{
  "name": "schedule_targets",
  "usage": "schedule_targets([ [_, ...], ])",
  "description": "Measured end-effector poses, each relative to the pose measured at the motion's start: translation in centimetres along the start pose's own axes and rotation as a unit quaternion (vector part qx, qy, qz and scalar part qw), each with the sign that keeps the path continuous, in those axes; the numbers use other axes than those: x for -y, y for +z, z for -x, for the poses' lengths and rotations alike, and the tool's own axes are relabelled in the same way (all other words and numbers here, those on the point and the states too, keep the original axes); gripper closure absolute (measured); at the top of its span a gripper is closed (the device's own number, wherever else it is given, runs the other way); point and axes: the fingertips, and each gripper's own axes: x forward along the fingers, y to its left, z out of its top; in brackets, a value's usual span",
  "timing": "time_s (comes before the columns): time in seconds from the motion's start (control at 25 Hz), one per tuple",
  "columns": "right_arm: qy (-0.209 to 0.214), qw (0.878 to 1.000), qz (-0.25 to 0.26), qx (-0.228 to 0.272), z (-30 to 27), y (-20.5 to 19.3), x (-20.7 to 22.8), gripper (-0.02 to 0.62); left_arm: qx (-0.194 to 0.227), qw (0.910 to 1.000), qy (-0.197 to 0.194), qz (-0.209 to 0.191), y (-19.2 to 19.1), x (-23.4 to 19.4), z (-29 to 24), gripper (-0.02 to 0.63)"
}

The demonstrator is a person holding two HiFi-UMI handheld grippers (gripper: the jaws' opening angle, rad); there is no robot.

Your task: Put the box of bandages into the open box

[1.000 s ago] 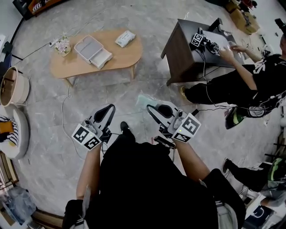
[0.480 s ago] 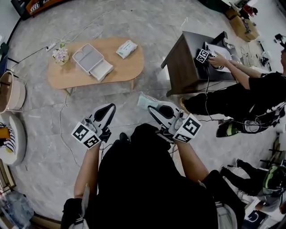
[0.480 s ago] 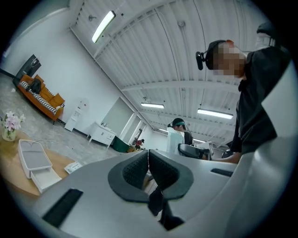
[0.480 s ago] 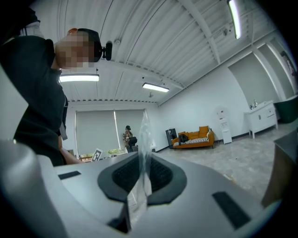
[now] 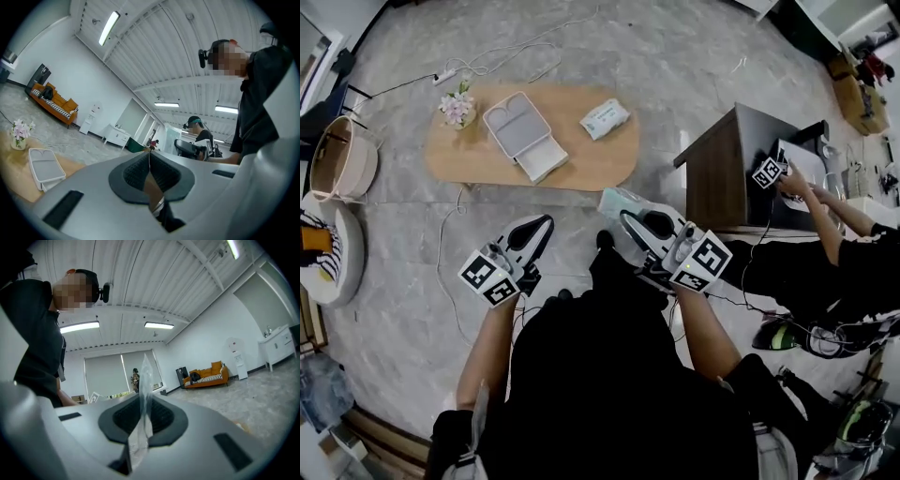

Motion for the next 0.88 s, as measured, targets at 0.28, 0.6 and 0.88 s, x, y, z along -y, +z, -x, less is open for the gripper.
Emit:
schedule_targets([
  [0.28,0.072,0.997,-0.014,-0.016,-2.5,2.8,7.9,0.563,0.022,0.9977,0.064,-0.006,3.5,-3.3,-5.8,0.588],
  [0.6,0.151,0.987,-0.033,-0.041,-6.9,2.7,14.6,0.563,0.039,0.9866,0.159,0.001,4.3,-7.4,-6.9,0.588],
  [0.88,0.205,0.974,-0.049,-0.078,-13.7,-0.3,15.6,0.563,0.047,0.975,0.217,0.013,4.3,-11.4,-4.1,0.588],
])
